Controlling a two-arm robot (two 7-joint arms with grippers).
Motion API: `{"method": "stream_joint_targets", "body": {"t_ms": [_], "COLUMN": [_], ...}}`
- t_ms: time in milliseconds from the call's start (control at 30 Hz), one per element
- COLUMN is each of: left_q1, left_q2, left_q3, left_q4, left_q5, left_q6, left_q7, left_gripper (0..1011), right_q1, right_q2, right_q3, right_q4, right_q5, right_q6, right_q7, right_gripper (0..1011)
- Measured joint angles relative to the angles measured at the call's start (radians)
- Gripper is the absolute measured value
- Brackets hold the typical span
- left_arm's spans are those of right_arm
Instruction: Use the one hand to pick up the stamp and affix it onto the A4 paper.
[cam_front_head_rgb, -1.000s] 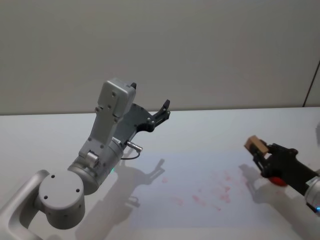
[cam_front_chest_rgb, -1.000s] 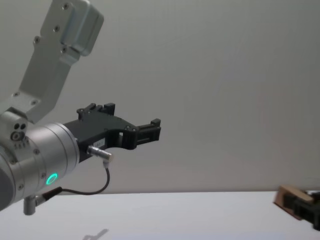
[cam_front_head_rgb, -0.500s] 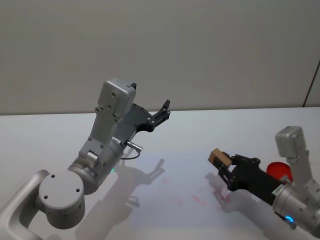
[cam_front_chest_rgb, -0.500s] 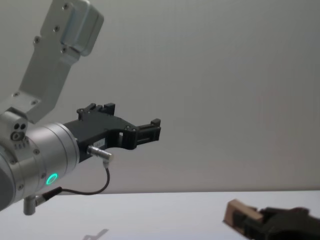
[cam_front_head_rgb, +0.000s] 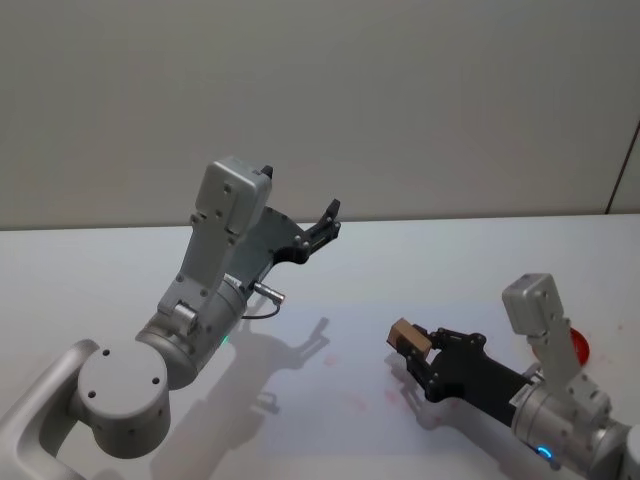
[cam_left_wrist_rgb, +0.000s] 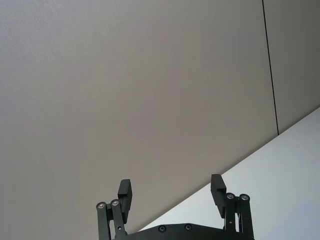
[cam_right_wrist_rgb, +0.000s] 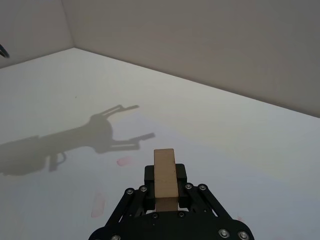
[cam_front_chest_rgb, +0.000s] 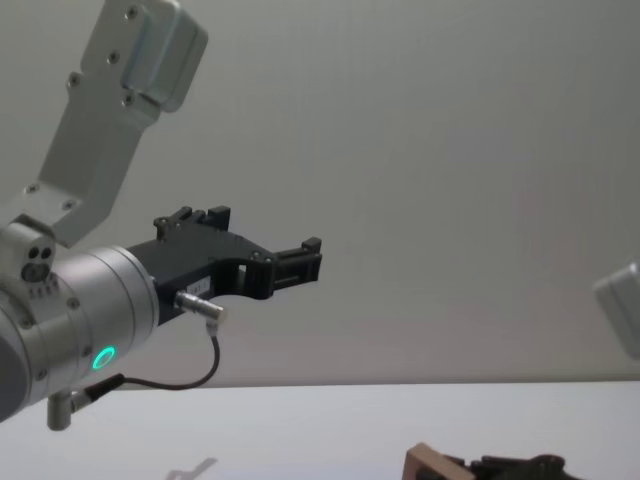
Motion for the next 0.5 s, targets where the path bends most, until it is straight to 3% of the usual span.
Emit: {"method": "stream_joint_targets", "body": {"t_ms": [500], "left_q1": [0.0], "left_q2": [0.0], "left_q3": [0.0], "left_q4": [0.0], "left_q5": [0.0], "left_q6": [0.0], "left_q7": [0.0], "left_gripper": [1001], "right_q1": [0.017], "right_q2": [-0.015], "right_q3": [-0.018], "right_q4": [0.066], "right_q5": [-0.057], "right_q6": [-0.04], "right_q7": [-0.003], "right_gripper": [221]}}
